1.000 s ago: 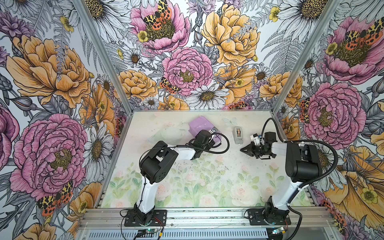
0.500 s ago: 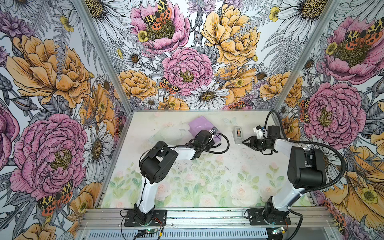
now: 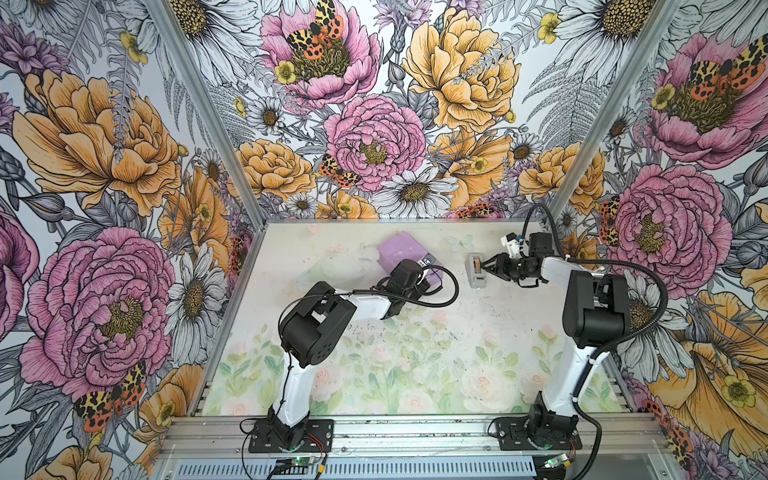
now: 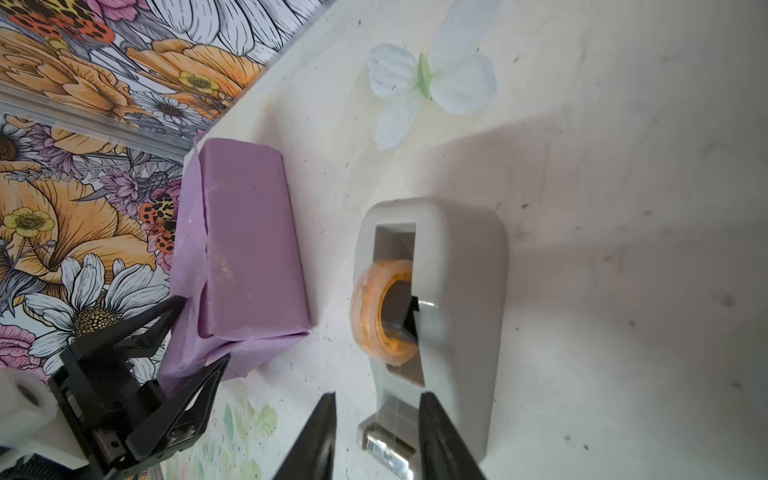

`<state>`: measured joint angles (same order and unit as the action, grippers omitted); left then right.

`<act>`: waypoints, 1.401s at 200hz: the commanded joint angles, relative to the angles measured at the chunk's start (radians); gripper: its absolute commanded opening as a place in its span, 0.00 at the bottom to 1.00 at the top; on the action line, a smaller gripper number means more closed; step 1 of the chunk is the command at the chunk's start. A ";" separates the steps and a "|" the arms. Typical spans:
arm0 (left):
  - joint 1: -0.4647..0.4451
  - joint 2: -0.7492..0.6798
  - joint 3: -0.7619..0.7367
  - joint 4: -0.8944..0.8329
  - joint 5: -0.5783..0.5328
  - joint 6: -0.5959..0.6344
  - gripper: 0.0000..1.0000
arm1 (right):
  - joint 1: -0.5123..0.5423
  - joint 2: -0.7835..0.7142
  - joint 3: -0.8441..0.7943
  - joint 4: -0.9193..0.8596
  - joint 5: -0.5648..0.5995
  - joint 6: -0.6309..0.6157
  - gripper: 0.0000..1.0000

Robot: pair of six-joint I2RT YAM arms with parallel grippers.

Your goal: Wrap the gift box in paper

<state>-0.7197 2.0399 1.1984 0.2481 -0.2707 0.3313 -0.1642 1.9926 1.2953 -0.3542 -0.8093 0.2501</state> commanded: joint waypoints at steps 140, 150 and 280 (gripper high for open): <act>0.027 0.041 -0.035 -0.136 0.045 -0.026 0.76 | 0.012 0.171 0.172 -0.202 -0.083 -0.125 0.25; 0.029 0.038 -0.036 -0.137 0.046 -0.025 0.76 | 0.011 0.179 0.180 -0.208 -0.087 -0.127 0.23; 0.032 0.036 -0.036 -0.136 0.043 -0.021 0.76 | -0.001 0.032 0.142 -0.206 -0.230 -0.063 0.00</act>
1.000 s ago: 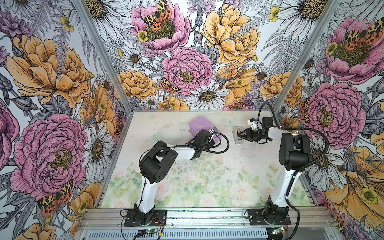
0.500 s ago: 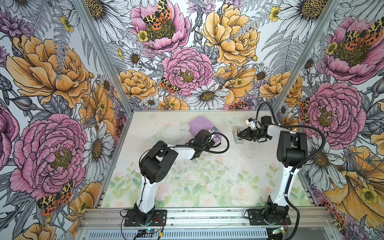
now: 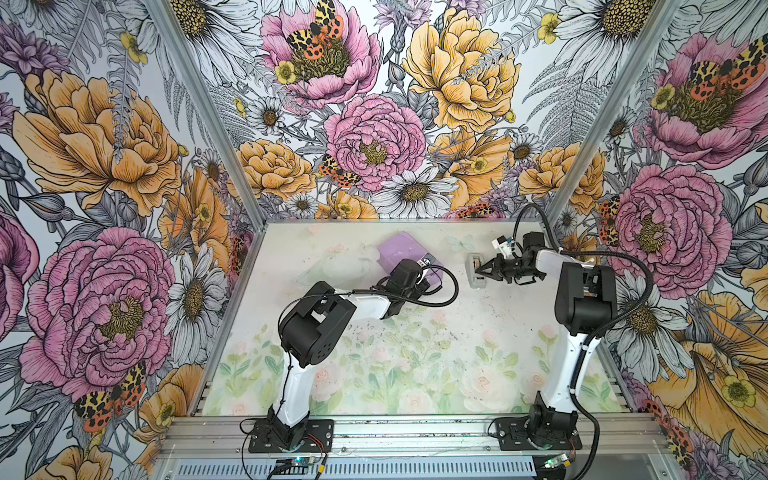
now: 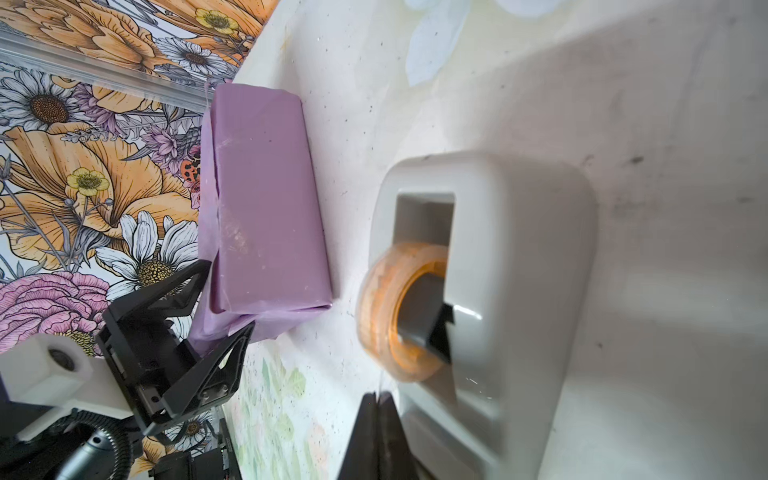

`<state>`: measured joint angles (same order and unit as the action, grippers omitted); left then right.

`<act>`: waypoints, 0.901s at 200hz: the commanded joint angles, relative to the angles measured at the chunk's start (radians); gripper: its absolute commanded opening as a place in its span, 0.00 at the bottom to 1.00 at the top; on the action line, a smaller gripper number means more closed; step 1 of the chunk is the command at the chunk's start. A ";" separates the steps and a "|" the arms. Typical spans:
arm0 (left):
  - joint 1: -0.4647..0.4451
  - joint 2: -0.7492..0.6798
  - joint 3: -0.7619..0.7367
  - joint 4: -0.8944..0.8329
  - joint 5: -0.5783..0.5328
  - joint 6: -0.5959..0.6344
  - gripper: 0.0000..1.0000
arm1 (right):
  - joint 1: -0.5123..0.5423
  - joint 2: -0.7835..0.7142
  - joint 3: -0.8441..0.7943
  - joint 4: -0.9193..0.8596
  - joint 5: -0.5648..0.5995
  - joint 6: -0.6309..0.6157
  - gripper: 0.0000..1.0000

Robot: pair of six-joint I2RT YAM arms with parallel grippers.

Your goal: Wrap the gift box in paper

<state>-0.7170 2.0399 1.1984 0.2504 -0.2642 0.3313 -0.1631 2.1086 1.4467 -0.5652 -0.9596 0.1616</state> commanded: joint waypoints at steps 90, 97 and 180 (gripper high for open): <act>0.030 0.027 -0.041 -0.137 0.036 -0.021 0.76 | -0.014 -0.191 -0.122 0.007 -0.068 0.065 0.00; 0.030 0.028 -0.042 -0.135 0.037 -0.023 0.76 | -0.017 -0.203 -0.137 0.007 -0.054 0.073 0.00; 0.028 0.027 -0.040 -0.135 0.043 -0.025 0.75 | -0.023 -0.236 -0.299 0.090 -0.004 0.151 0.00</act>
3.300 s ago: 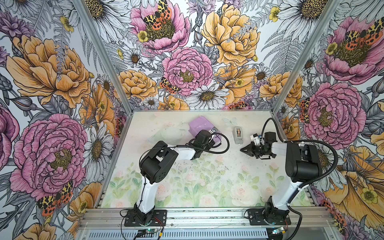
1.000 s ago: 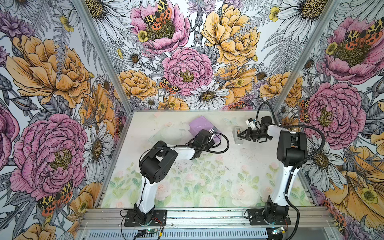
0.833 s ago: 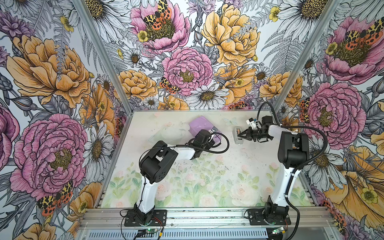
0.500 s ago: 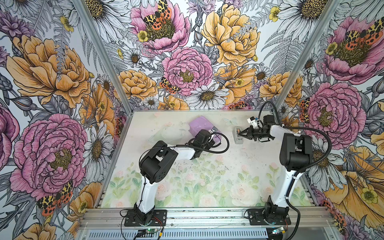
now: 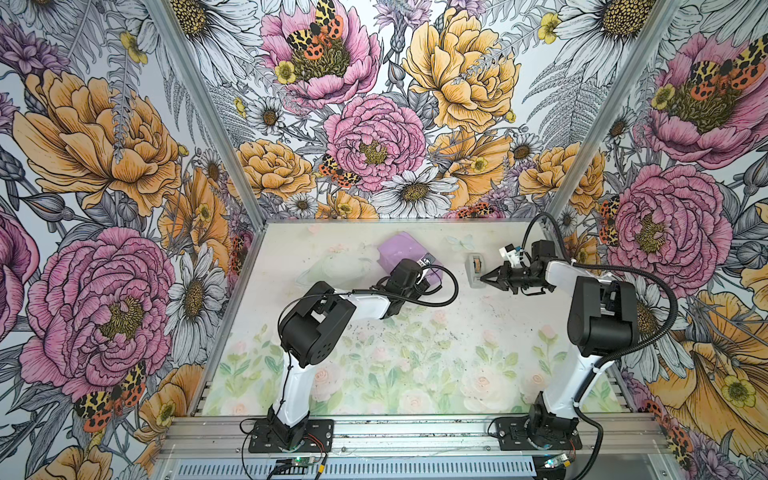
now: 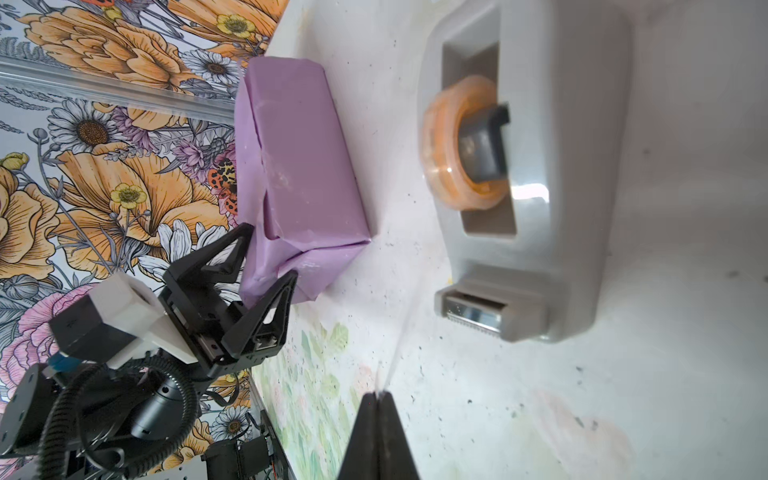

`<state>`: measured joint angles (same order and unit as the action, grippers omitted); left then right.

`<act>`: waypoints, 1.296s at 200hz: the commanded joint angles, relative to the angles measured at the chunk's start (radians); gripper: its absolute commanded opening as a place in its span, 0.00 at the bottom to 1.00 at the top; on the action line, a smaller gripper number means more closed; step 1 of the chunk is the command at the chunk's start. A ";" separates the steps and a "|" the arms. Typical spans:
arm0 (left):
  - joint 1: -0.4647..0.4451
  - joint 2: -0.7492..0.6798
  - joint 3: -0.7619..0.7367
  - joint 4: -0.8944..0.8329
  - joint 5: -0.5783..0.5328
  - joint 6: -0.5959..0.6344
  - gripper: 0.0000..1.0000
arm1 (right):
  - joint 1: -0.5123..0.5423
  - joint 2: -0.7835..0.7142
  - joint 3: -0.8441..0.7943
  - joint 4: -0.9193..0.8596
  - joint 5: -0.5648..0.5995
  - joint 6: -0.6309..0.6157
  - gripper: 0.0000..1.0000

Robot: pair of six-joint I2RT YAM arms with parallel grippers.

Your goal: Wrap the gift box in paper

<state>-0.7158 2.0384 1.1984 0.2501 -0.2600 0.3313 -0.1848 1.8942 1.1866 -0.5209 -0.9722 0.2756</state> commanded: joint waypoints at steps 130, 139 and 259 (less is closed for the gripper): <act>0.027 0.027 -0.044 -0.135 0.040 -0.026 0.75 | -0.008 0.126 -0.006 0.230 0.105 0.200 0.00; 0.027 0.026 -0.046 -0.135 0.039 -0.026 0.75 | -0.014 0.120 -0.013 0.246 0.121 0.212 0.00; 0.029 0.024 -0.045 -0.135 0.038 -0.025 0.75 | -0.050 0.036 -0.051 0.282 0.202 0.270 0.00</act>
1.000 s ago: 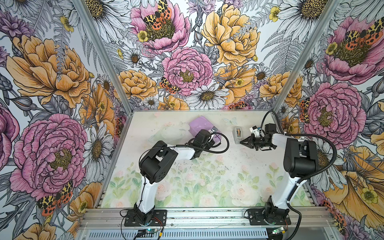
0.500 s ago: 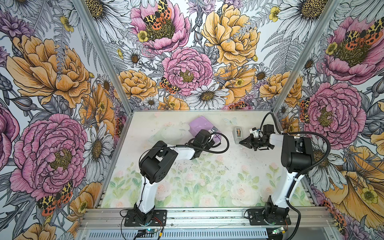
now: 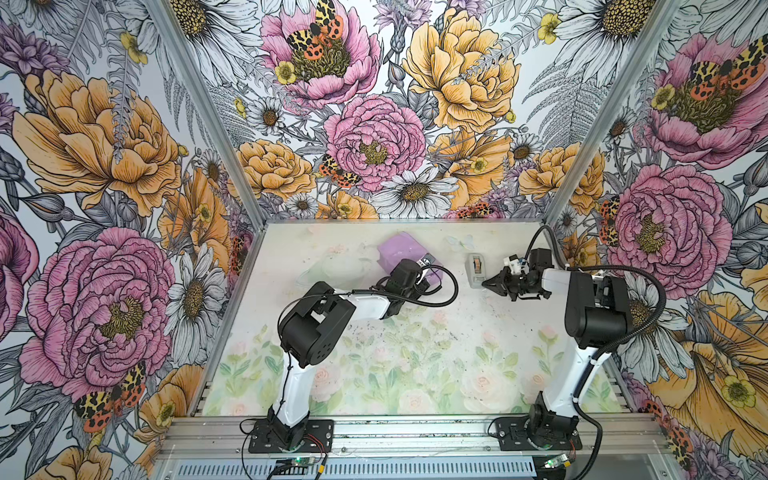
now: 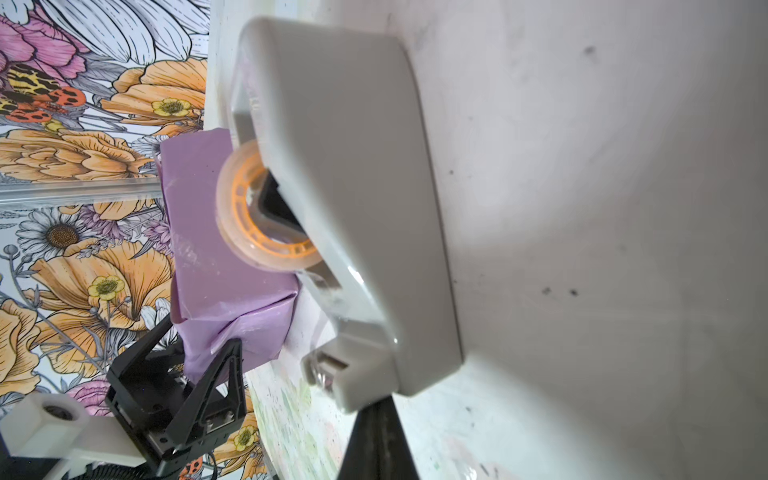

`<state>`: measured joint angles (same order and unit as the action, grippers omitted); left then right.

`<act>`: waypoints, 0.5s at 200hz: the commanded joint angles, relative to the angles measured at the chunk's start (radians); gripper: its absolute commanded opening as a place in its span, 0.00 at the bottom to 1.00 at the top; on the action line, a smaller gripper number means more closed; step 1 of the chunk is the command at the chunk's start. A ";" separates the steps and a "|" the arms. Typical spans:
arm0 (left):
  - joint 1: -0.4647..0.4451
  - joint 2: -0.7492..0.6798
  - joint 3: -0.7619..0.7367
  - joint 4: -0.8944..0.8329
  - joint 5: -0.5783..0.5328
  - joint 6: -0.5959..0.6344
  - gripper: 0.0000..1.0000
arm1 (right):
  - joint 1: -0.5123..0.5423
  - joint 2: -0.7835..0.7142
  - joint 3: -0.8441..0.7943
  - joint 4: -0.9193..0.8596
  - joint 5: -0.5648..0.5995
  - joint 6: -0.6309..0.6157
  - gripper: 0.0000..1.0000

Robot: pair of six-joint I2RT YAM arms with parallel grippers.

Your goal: Wrap the gift box in paper

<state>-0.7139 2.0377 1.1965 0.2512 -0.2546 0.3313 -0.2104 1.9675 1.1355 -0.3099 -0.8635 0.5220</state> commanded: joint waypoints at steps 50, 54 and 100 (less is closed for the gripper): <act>0.028 0.022 -0.048 -0.136 0.031 -0.025 0.75 | -0.023 -0.022 -0.013 0.064 0.111 0.029 0.00; 0.028 0.023 -0.049 -0.136 0.032 -0.025 0.75 | -0.023 -0.022 -0.015 0.062 0.116 0.028 0.00; 0.027 0.022 -0.043 -0.136 0.034 -0.023 0.75 | -0.023 -0.030 -0.013 0.041 0.176 0.018 0.00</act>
<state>-0.7128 2.0365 1.1950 0.2516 -0.2508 0.3313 -0.2291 1.9629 1.1282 -0.2939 -0.7612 0.5415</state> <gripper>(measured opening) 0.750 0.042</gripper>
